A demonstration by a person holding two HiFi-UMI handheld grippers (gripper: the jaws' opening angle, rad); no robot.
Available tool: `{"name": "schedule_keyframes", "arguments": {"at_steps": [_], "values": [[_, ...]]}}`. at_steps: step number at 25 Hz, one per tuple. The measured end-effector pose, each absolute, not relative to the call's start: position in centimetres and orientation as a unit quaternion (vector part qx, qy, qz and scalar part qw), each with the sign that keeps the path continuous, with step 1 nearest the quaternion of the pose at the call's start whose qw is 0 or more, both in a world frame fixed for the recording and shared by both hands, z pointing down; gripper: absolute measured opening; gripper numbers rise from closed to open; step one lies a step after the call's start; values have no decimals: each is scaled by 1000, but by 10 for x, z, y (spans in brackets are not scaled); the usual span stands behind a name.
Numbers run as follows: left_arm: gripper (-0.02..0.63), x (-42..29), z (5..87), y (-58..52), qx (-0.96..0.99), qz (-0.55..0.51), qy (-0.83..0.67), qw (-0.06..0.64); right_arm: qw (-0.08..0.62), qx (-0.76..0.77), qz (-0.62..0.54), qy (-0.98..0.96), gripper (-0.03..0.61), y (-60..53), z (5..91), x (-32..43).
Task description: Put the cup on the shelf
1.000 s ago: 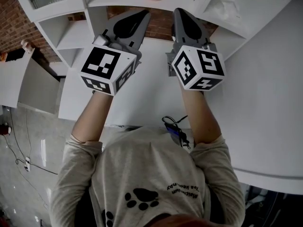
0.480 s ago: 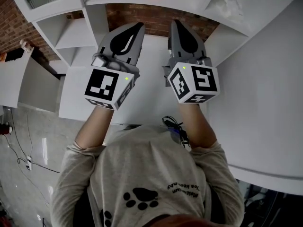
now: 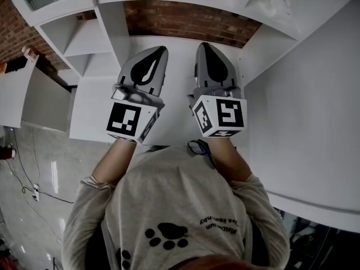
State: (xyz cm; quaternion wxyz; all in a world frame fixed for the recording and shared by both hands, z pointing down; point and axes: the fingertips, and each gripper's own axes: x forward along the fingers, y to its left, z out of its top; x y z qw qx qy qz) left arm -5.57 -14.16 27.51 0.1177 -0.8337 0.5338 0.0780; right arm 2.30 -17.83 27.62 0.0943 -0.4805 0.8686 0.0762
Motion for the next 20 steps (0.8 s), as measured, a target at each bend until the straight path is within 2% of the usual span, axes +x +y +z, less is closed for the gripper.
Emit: {"name": "schedule_keyframes", "arguments": {"at_steps": [20], "values": [[8,-58,366,-130,-827,33,557,65,43,-499,49,864,9,-151,362,28]]}}
